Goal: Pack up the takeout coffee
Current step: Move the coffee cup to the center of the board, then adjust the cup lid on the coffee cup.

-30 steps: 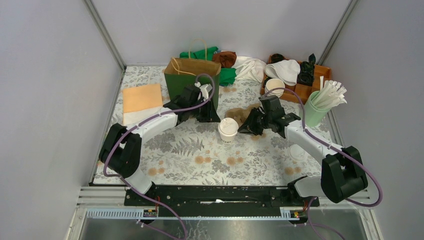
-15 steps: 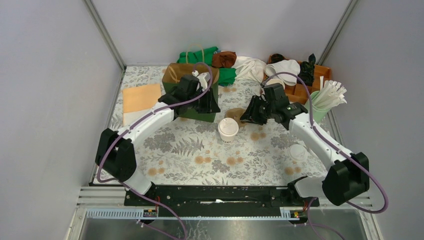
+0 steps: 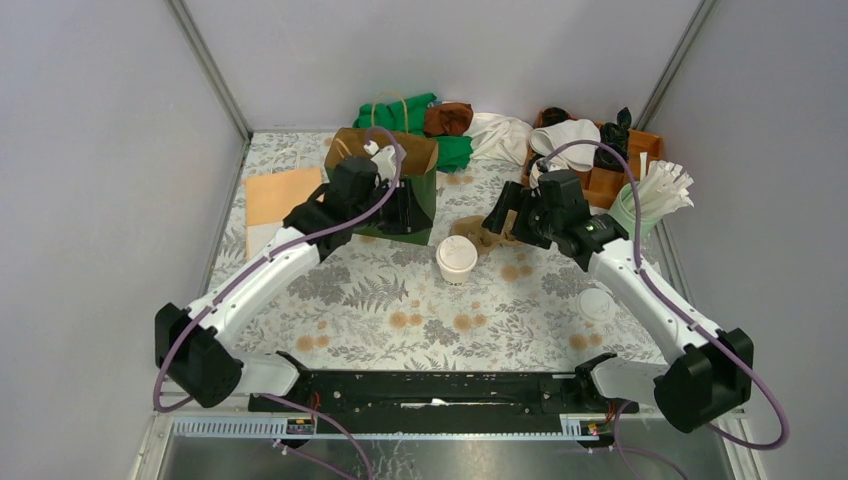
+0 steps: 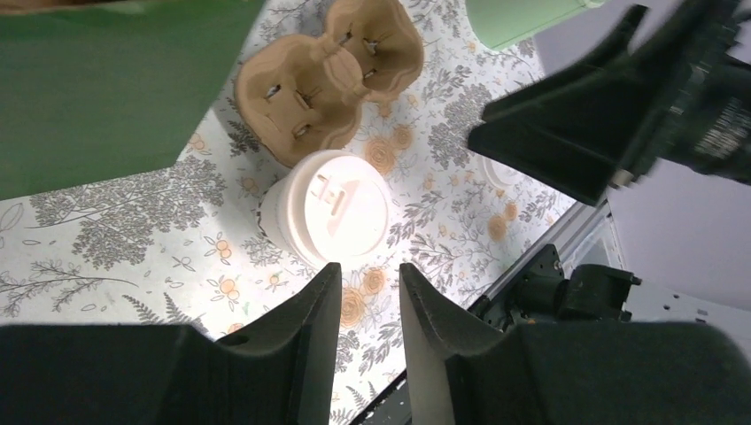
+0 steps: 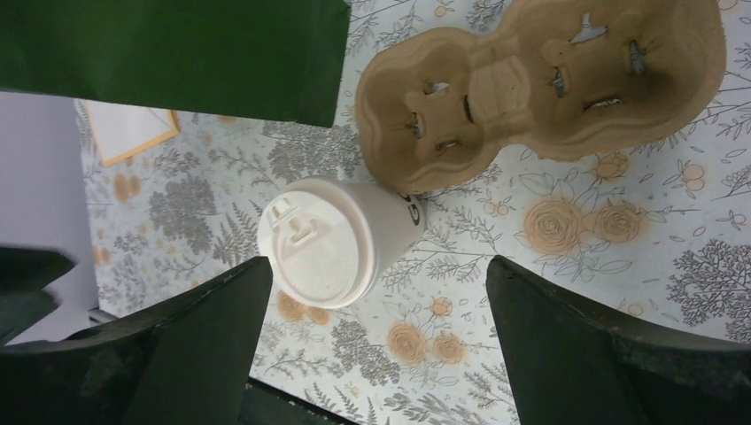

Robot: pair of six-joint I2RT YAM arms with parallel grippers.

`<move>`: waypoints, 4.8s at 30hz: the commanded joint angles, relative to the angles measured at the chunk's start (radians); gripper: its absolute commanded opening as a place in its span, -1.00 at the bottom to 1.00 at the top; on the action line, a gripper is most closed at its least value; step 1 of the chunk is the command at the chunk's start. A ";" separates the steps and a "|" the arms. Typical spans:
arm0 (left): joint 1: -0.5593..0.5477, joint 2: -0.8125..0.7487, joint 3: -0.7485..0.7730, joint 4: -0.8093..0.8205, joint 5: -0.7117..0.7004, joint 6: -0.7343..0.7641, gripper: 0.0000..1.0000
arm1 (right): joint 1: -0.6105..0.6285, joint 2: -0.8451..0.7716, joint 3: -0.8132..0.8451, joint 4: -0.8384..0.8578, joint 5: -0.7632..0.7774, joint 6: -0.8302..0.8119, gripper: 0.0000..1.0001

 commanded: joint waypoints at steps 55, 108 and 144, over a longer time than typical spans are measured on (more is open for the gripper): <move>-0.150 -0.262 -0.071 -0.150 -0.553 -0.131 0.98 | 0.006 0.154 0.235 -0.109 0.029 -0.054 0.99; 0.018 0.056 -0.457 0.586 0.061 -0.369 -0.44 | 0.335 0.512 0.473 -0.341 0.147 -0.277 0.99; 0.036 0.101 -0.439 0.605 0.094 -0.345 -0.46 | 0.355 0.580 0.419 -0.366 0.196 -0.284 0.94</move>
